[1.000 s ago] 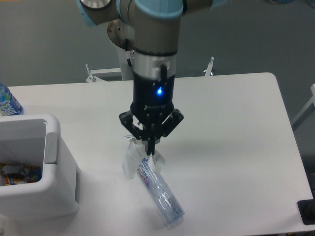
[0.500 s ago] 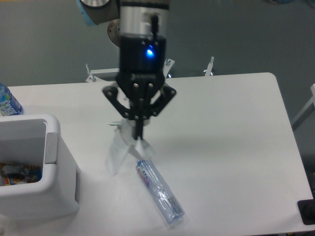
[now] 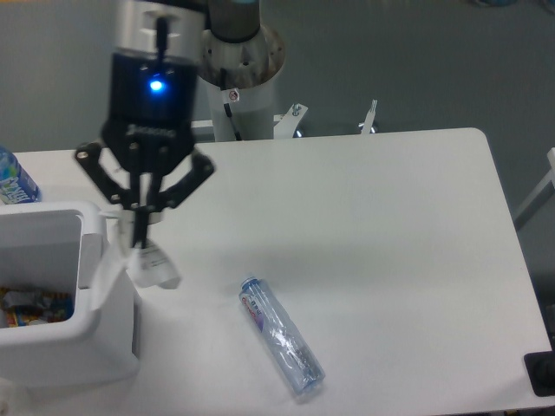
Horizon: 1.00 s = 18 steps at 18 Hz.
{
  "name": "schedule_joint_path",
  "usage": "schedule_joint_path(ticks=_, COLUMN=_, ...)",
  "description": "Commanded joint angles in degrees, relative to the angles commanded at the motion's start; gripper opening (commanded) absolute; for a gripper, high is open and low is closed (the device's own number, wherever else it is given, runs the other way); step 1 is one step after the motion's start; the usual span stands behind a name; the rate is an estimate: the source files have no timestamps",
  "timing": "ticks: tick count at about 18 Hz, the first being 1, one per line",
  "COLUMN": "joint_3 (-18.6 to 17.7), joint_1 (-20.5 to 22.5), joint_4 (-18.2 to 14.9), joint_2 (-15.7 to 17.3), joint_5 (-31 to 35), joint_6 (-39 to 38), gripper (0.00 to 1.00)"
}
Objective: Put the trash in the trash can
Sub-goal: 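Lift the wrapper and carry it over the white trash bin, then open the gripper to drop the wrapper into the bin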
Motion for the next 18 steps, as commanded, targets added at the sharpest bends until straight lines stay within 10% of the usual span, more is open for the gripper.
schedule_joint_path(ticks=12, joint_3=-3.8, joint_1=-9.9, joint_4=0.0, joint_2=-2.3, joint_5=0.0, joint_6=-0.1, gripper=0.10)
schedule_joint_path(ticks=15, joint_3=-4.0, joint_1=-10.0, joint_4=0.1, joint_2=-2.3, joint_5=0.2, joint_6=0.5, gripper=0.70)
schedule_joint_path(ticks=18, joint_3=-3.8, joint_1=-9.9, joint_4=0.0, joint_2=-2.1, joint_5=0.3, joint_6=0.5, gripper=1.00)
